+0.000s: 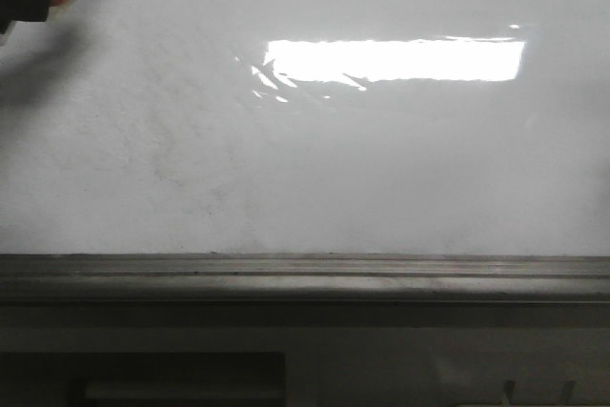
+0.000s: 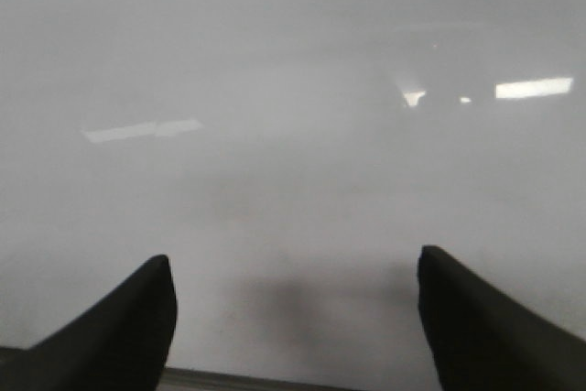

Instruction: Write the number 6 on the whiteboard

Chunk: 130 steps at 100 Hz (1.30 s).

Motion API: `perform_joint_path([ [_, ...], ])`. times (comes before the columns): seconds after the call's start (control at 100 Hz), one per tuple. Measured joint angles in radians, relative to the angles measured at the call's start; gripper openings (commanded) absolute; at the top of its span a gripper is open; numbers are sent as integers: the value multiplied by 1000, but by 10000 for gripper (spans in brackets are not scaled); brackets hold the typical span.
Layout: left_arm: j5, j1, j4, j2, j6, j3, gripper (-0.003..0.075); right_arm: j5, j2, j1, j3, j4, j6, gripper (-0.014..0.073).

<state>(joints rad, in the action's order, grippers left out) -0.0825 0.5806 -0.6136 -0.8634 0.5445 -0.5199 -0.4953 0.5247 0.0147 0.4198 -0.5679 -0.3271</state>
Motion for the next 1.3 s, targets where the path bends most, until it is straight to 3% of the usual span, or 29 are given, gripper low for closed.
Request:
perform_joint_path([
  [0.22,-307,2,185,41,5,-10,-20,-181,110,61,113,-221,-257,498],
  [0.43,-355,86,227,41,46,-21,-20,-381,334,149,286,-421,-442,498],
  [0.63,-349,204,265,9,49,-44,-20,-418,558,307,454,-450,-468,498],
  [0.8,-345,238,273,-41,49,-83,-20,-432,723,426,571,-457,-472,498],
  [1.17,-314,238,317,-49,49,-129,-20,-548,903,447,732,-527,-474,495],
  [1.3,-290,238,317,-49,49,-129,-20,-579,934,447,751,-528,-474,388],
])
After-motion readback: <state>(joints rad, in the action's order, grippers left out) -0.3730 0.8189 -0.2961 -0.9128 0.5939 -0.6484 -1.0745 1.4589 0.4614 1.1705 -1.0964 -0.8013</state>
